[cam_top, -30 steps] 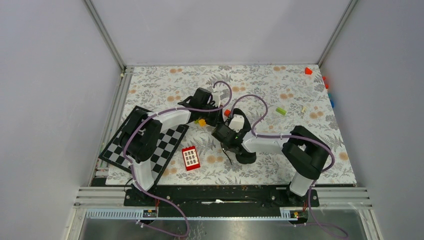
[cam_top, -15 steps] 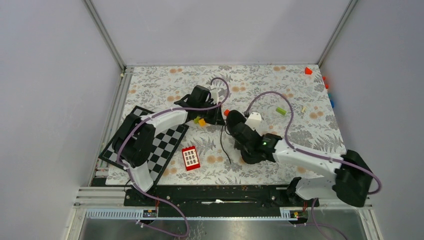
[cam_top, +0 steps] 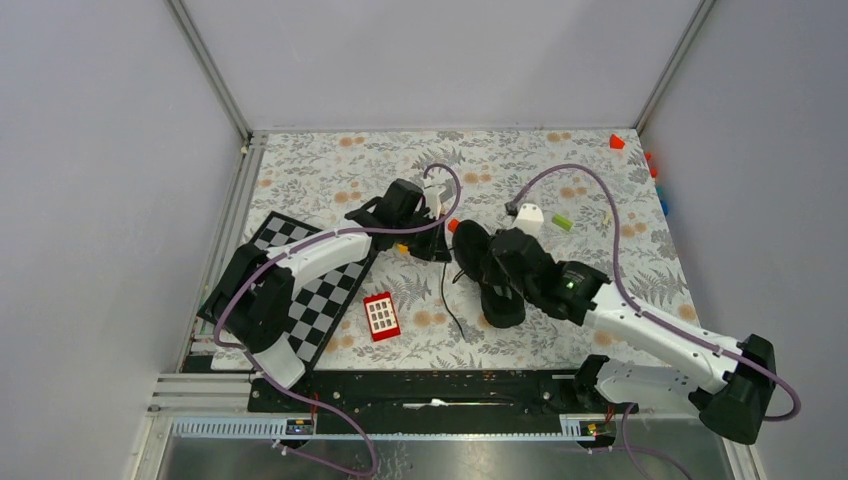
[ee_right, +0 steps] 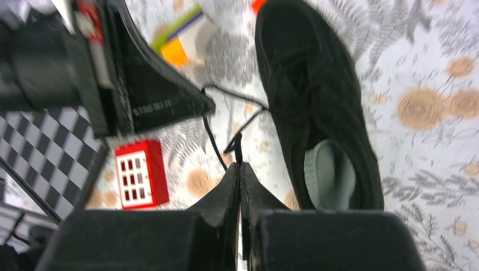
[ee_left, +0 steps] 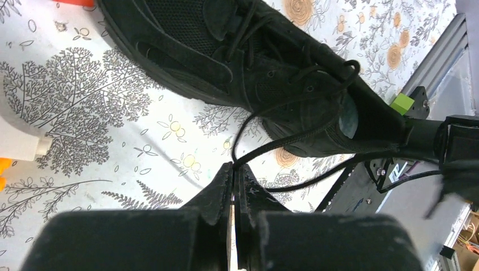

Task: Tie the shoes
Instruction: Cross the shoelace with the shoelace.

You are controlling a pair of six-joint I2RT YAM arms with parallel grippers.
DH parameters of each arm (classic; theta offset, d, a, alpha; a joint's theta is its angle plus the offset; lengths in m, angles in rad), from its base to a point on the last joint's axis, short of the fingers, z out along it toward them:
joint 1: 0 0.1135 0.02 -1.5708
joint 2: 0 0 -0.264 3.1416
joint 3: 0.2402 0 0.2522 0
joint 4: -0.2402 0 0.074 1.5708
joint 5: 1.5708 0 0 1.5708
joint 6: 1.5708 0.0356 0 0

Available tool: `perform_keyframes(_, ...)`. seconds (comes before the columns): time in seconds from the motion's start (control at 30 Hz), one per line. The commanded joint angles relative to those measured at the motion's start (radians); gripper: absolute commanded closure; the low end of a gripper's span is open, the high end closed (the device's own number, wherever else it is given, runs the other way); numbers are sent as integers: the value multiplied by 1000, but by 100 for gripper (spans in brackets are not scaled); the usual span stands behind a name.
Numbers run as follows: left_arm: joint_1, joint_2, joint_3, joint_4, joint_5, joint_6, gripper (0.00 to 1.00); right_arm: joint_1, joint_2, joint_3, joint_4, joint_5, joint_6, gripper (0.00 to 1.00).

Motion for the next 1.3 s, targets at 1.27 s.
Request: perform_keyframes(1.27, -42, -168, -80, -11, -43, -76, 100, -365, 58, -81, 271, -515, -495, 100)
